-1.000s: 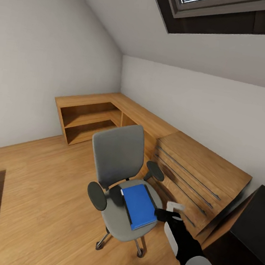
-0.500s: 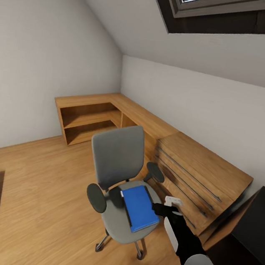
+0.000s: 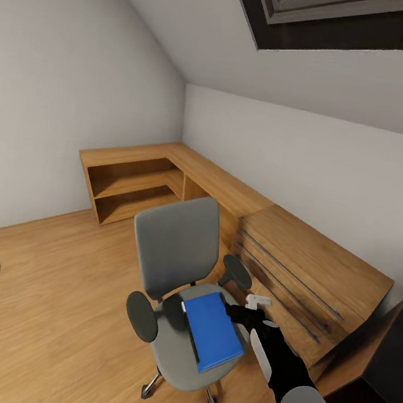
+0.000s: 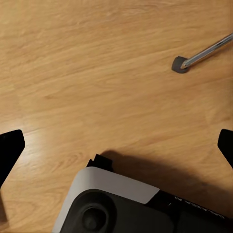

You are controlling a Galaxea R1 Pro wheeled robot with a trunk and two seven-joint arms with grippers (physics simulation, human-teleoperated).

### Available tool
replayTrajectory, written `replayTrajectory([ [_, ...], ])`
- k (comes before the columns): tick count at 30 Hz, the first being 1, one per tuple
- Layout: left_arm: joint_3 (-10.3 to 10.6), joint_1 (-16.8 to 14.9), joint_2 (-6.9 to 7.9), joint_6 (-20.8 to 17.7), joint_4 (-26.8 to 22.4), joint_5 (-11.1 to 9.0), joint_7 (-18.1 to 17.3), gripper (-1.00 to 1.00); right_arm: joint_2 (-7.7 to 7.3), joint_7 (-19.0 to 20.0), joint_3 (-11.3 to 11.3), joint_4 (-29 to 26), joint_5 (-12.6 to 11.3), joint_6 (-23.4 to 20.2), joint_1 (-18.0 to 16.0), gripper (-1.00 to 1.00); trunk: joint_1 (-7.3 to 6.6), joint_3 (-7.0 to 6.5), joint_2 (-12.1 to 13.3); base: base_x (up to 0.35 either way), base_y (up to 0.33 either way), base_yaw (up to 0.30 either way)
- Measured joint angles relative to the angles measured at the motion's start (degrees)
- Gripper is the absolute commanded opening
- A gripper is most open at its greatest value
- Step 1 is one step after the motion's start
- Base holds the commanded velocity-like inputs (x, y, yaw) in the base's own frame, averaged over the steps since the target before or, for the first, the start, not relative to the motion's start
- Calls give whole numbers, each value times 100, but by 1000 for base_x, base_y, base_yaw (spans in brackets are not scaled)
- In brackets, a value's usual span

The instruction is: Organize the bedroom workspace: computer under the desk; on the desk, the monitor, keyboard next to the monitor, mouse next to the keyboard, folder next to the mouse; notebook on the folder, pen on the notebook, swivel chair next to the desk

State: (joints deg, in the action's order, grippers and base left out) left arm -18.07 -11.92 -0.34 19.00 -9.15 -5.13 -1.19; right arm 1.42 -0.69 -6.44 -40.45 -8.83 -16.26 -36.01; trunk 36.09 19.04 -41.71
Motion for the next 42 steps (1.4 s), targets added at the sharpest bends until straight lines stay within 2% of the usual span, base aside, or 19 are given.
replayTrajectory([
  [10,0,1,6,-7,4,0,0,100,5,2,29,-2,-25,38,-1,100,0,8,0,12,0,48],
  [34,-3,1,8,0,5,-4,0,100,4,5,33,32,-19,131,-1,100,0,137,0,3,0,211],
  [42,-4,1,8,0,5,-4,-5,100,2,5,35,40,-15,167,-1,100,-2,182,0,175,0,172],
])
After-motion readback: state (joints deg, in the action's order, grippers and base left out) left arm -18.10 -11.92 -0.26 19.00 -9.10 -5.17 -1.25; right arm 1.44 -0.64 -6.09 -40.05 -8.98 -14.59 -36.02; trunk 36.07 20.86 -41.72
